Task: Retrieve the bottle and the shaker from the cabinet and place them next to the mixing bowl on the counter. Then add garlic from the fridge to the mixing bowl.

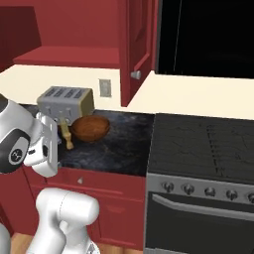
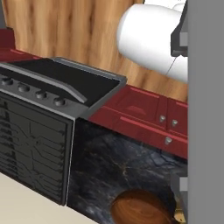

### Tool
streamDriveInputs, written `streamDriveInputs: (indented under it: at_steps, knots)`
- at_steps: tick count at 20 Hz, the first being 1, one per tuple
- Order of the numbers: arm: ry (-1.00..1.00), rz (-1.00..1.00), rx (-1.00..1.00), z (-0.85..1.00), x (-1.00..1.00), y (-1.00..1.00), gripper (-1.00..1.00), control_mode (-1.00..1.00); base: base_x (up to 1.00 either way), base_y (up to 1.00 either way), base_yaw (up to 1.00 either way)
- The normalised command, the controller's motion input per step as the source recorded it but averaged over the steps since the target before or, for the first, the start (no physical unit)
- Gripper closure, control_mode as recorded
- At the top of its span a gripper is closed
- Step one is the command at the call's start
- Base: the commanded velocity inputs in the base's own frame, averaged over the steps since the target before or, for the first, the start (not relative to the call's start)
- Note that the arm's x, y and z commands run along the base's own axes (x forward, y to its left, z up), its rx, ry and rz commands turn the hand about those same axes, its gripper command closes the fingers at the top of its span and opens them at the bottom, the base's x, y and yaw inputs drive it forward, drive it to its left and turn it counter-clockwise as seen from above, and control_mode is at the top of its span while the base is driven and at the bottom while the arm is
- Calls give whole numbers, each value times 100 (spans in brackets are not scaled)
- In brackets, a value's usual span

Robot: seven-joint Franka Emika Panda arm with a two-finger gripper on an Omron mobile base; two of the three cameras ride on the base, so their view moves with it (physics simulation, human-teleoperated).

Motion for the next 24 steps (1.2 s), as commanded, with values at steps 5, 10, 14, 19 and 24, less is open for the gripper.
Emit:
streamDriveInputs:
  at_steps: [5, 10, 14, 19, 24]
  knots:
    - [0, 0, 0, 0, 0, 0, -100, 100, -31, 0, -20]
    - [0, 0, 0, 0, 0, 0, -100, 100, -31, 0, -32]
    - [0, 0, 0, 0, 0, 0, -100, 100, -21, 0, -43]
    - [0, 0, 0, 0, 0, 0, -100, 100, -13, 0, -47]
    - [0, 0, 0, 0, 0, 0, -100, 100, -9, 0, -48]
